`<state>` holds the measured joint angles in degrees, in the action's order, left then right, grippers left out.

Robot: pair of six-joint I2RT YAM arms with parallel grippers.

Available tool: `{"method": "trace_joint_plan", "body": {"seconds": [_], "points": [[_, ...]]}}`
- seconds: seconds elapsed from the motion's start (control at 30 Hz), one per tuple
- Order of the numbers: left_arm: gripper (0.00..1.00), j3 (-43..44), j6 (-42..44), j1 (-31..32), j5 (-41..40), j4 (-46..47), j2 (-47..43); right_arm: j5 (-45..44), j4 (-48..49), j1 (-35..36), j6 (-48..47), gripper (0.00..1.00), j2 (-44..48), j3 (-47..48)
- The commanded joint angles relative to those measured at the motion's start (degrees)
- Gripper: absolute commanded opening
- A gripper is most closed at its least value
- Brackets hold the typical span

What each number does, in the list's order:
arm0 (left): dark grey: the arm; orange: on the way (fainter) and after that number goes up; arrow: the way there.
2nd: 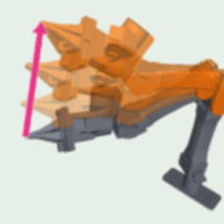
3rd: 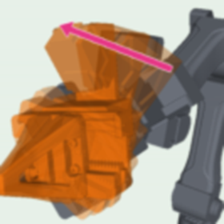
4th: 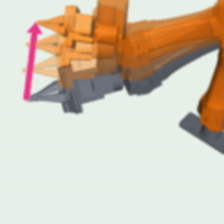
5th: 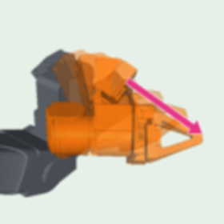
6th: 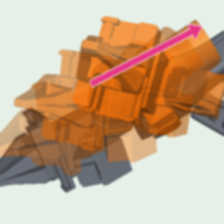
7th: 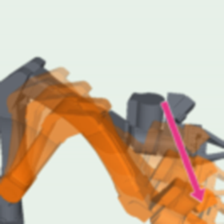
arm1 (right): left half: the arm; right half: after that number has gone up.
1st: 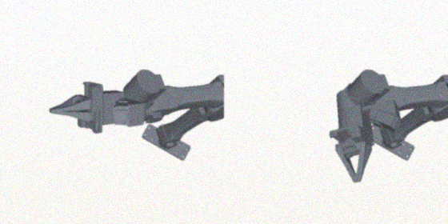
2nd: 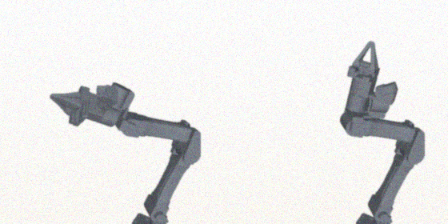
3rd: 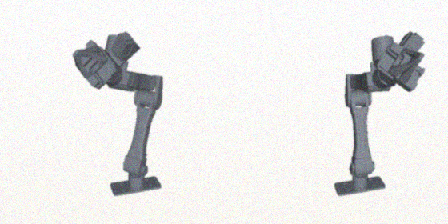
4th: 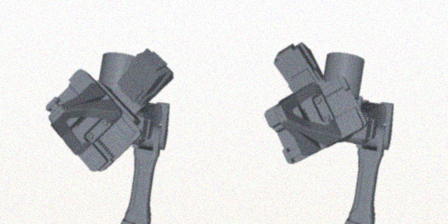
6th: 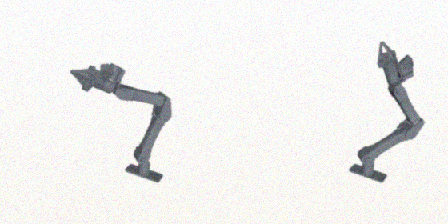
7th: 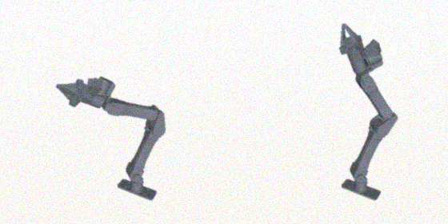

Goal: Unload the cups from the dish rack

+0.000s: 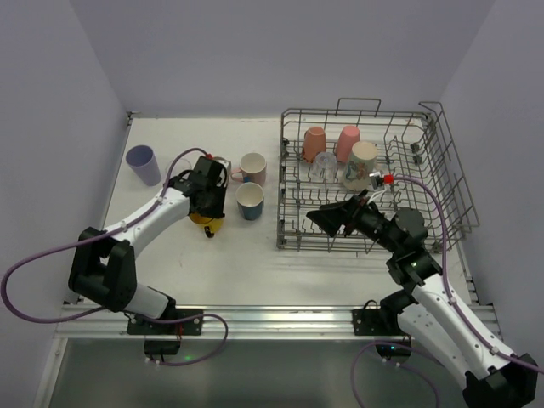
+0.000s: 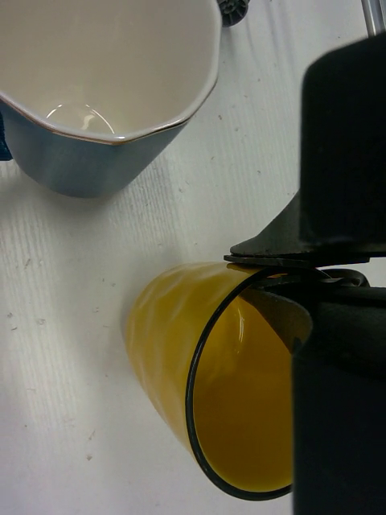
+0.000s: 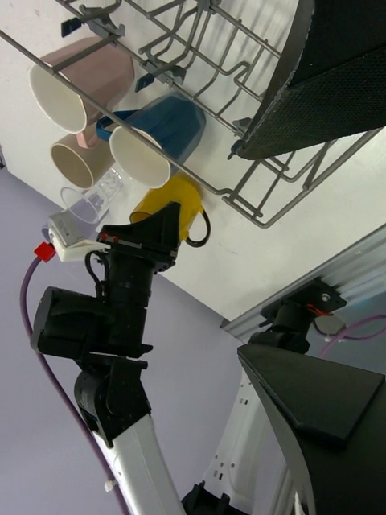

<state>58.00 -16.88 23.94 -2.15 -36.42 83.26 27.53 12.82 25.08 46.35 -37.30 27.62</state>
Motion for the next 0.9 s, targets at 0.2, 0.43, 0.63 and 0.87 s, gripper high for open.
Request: {"method": "trace_joint_plan", "body": {"seconds": [0.2,0.43,0.63,0.87], "points": [[0.05,2.6,2.1,-0.7,0.4,5.7,2.6,-9.8,-12.6,0.1,-9.2,0.99,-0.1,5.3],[0.27,2.0,1.9,-0.7,-0.9,7.4,2.5,-20.1,-21.7,0.1,-13.7,0.99,-1.1,10.9],[0.41,0.9,2.5,-0.7,-0.6,7.7,0.3,-33.4,-27.5,-0.1,-20.1,0.98,-7.2,17.1],[0.90,0.1,1.6,-0.6,5.4,11.6,-9.9,-40.4,-31.4,-5.9,-28.4,0.99,-18.2,25.3]]}}
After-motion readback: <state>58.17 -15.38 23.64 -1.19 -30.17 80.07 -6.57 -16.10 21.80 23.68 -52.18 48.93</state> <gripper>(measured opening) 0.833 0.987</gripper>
